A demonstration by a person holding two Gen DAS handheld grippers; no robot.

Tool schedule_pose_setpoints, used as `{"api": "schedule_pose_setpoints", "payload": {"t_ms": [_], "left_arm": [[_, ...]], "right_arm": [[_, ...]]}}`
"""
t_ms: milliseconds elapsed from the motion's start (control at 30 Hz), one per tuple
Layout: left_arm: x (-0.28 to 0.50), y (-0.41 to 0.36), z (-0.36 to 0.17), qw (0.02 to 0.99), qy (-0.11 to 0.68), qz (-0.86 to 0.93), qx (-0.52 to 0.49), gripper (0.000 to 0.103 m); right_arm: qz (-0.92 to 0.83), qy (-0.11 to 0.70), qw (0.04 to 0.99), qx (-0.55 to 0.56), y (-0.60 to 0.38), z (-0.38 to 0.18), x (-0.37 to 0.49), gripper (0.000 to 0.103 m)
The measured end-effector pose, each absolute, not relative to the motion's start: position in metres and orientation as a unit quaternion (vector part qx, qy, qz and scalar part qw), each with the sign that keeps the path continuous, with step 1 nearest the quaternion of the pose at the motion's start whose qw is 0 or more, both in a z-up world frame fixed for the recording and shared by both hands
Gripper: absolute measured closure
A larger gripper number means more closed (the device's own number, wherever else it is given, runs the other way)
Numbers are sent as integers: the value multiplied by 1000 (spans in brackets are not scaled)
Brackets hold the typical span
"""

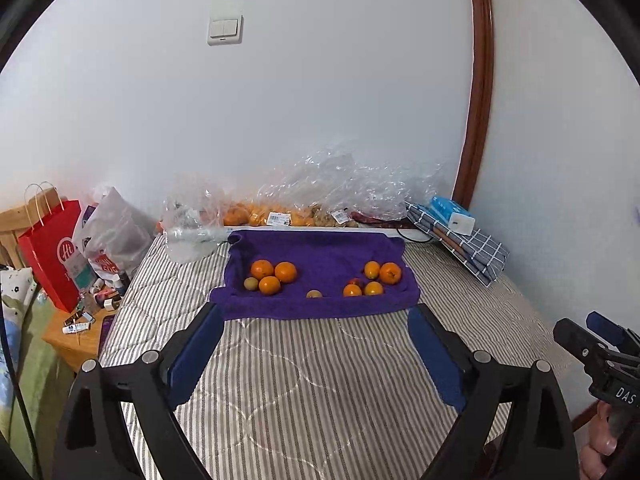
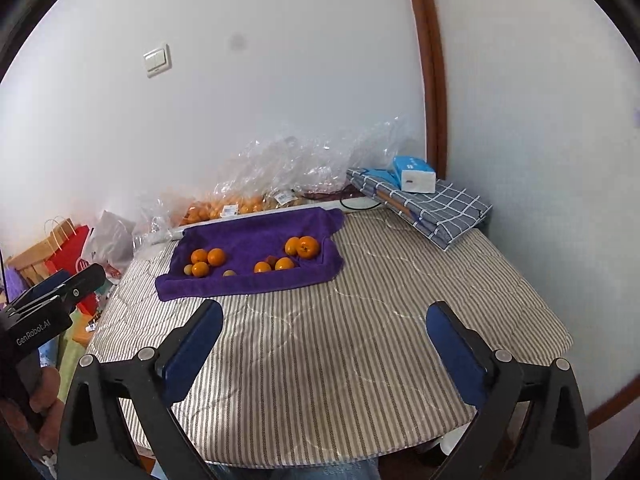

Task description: Organize fruits

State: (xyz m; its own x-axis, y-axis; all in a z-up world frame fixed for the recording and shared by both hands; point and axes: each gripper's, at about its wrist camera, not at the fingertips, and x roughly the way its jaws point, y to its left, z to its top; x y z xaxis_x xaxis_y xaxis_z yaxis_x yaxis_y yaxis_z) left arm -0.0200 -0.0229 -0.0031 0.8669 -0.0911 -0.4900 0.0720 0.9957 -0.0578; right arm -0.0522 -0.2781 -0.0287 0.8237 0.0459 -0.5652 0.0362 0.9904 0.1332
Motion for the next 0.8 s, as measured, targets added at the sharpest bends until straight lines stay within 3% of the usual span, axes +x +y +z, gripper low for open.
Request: {"api": "schedule_pose_setpoints", "payload": {"t_ms": [800], "left_arm": [[-20, -19, -5, 965, 258, -36, -25, 10]], "right_arm": [[0, 300, 951, 74, -279, -31, -55, 3]]}}
